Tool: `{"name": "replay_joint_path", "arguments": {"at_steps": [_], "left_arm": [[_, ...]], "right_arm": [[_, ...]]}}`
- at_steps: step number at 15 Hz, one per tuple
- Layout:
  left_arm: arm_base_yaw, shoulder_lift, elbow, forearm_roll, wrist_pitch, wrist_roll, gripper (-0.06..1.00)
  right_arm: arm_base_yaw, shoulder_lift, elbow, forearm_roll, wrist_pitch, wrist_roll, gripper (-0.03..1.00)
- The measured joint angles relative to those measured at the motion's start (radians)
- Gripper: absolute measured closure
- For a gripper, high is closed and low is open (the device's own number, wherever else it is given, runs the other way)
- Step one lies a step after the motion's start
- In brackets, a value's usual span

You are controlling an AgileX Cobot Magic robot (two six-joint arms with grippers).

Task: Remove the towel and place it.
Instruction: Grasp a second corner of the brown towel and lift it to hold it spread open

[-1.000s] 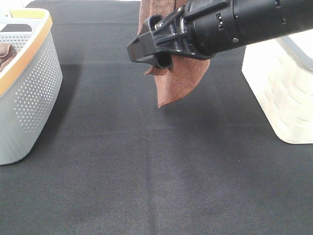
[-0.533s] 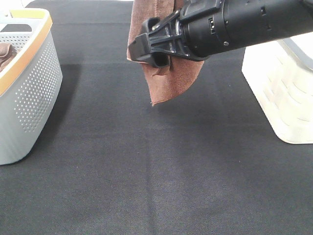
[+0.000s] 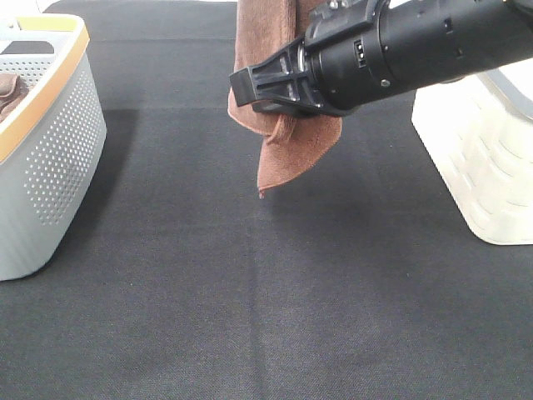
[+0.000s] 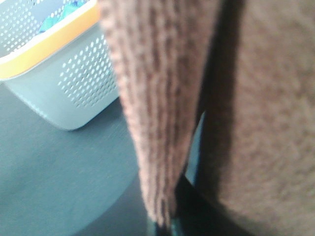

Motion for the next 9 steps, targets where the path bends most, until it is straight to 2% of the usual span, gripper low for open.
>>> {"name": "replay_joint_path", "arguments": {"at_steps": [3,4,5,7,9], "left_arm": [[0.000,0.000,0.000,0.173,0.010,-0.077,0.94],[0.000,0.000,0.000,0.308,0.043,-0.155,0.94],[0.000,0.000,0.000,0.308,0.043,-0.155,0.94],[0.000,0.002,0.000,0.473,0.117,-0.255,0.94],[0.000,0.011,0.000,0.606,0.230,-0.313,0.94]], "right_arm": [[0.000,-0.002,-0.017,0.000,0.113,0.020,0.97],[0.000,-0.002,-0.039,0.000,0.220,0.023,0.97],[0.000,-0.002,-0.039,0.000,0.220,0.023,0.97],[0.000,-0.002,-0.084,-0.008,0.361,0.037,0.97],[0.000,-0.002,-0.141,-0.078,0.469,0.131,0.97]]}}
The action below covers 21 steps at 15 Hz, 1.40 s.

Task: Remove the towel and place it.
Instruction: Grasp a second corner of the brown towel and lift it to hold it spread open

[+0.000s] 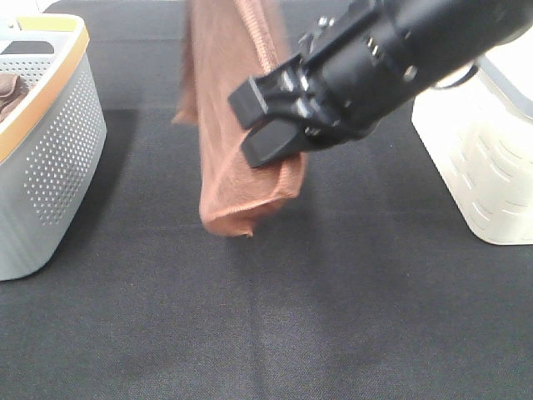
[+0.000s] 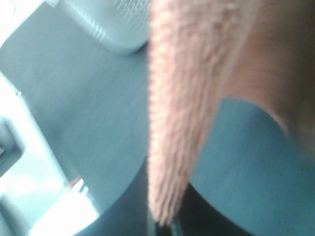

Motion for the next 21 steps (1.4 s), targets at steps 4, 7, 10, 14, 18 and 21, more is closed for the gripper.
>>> {"name": "replay_joint_path", "arguments": {"at_steps": [4,7,10,14,18,21], "left_arm": [[0.000,0.022,0.000,0.130,0.235,-0.041,0.94],[0.030,0.058,0.000,0.159,0.330,-0.047,0.94],[0.088,0.114,0.000,0.151,0.307,-0.049,0.94],[0.135,0.147,0.000,0.143,0.121,-0.051,0.94],[0.181,0.210,0.000,0.173,-0.205,-0.052,0.94],[0.185,0.269,0.000,0.240,-0.398,-0.052,0.94]], "right_arm": [[0.000,0.000,-0.121,-0.360,0.191,0.324,0.97],[0.000,0.000,-0.184,-0.685,0.212,0.526,0.97],[0.000,0.000,-0.196,-0.970,0.075,0.664,0.97],[0.001,0.004,-0.196,-1.251,-0.086,0.774,0.97],[-0.012,0.096,-0.196,-1.811,-0.230,0.984,0.97],[-0.094,0.199,-0.196,-2.147,-0.277,1.261,0.97]]}}
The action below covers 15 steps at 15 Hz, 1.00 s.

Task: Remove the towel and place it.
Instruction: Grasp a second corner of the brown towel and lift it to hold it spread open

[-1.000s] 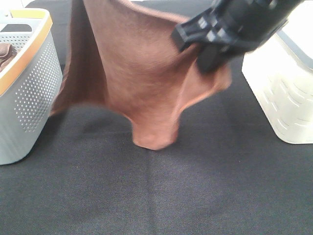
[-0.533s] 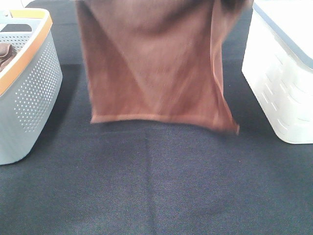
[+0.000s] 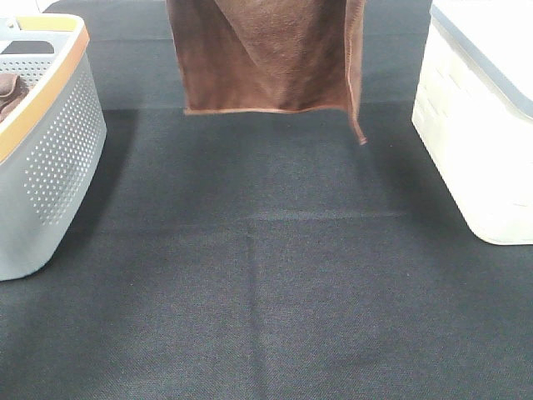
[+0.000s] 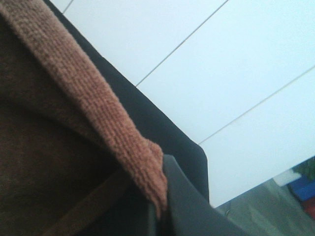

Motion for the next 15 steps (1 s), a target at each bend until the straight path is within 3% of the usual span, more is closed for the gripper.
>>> {"name": "replay_joint_path", "arguments": {"at_steps": [2,4,6,8,10,11,12,15], "left_arm": [[0.000,0.069,0.000,0.078,-0.136,0.000,0.94],[0.000,0.126,0.000,0.140,-0.188,0.000,0.94],[0.000,0.186,0.000,0.158,-0.192,0.000,0.94],[0.000,0.236,0.000,0.160,-0.172,0.000,0.94],[0.000,0.273,0.000,0.160,-0.073,0.000,0.94],[0.000,0.273,0.000,0.160,-0.073,0.000,0.94],[0.000,0.290,0.000,0.155,0.054,0.000,0.94],[0.000,0.295,0.000,0.082,0.294,0.000,0.94]], "right_arm": [[-0.085,0.109,-0.044,-0.055,-0.060,0.268,0.97],[-0.135,0.197,-0.101,-0.063,-0.121,0.464,0.97],[-0.162,0.286,-0.155,-0.064,-0.166,0.610,0.97],[-0.163,0.347,-0.167,-0.064,-0.211,0.662,0.97],[-0.167,0.392,-0.167,-0.049,-0.323,0.667,0.97],[-0.167,0.392,-0.167,-0.049,-0.323,0.667,0.97],[-0.170,0.402,-0.154,-0.012,-0.378,0.668,0.97],[-0.173,0.399,-0.076,0.046,-0.401,0.668,0.97]]}}
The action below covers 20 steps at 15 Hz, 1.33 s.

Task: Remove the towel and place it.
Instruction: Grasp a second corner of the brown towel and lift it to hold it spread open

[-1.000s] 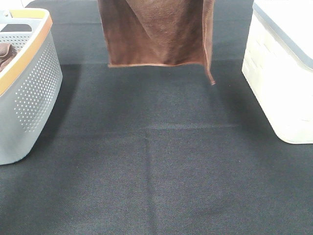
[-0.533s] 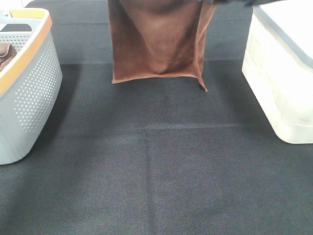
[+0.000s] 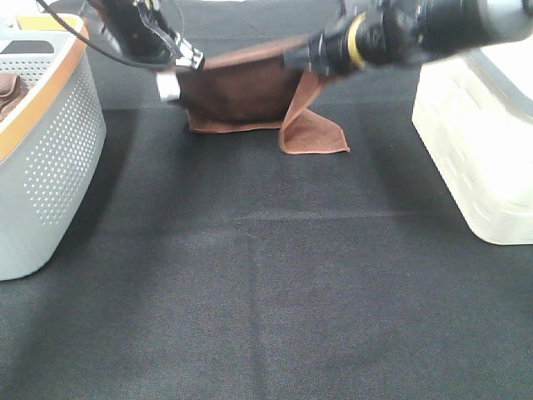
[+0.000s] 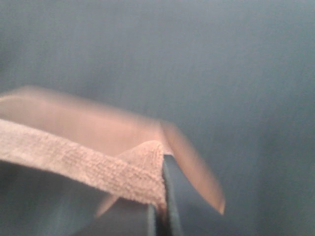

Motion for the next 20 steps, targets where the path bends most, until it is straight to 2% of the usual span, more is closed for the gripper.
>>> {"name": "replay_joint_path", "arguments": {"at_steps": [3,6,7,9,10,12,14,16,20], "left_arm": [[-0.002,0.000,0.000,-0.124,0.206,0.000,0.94],[-0.003,0.000,0.000,-0.174,0.391,0.000,0.94],[-0.003,0.000,-0.001,-0.182,0.419,0.000,0.94],[-0.003,0.000,0.013,-0.216,0.431,0.000,0.94],[-0.003,0.001,0.069,-0.264,0.432,0.005,0.94],[-0.011,-0.003,0.186,-0.307,0.433,0.031,0.94],[-0.024,-0.023,0.292,-0.316,0.431,0.039,0.94],[-0.028,-0.039,0.331,-0.320,0.431,0.039,0.94],[-0.030,-0.065,0.402,-0.350,0.427,0.041,0.94]], "right_arm": [[0.000,-0.036,0.136,0.035,-0.049,-0.001,0.97],[0.003,-0.086,0.244,0.037,-0.093,-0.001,0.97],[0.008,-0.102,0.278,0.037,-0.097,-0.001,0.97],[0.009,-0.127,0.347,0.037,-0.107,-0.001,0.97],[0.009,-0.149,0.391,0.037,-0.114,-0.001,0.97],[0.009,-0.163,0.439,0.040,-0.163,-0.001,0.97],[0.010,-0.163,0.480,0.039,-0.211,0.014,0.97],[0.010,-0.163,0.499,0.032,-0.228,0.034,0.97],[0.011,-0.172,0.578,-0.073,-0.254,0.157,0.97]]}}
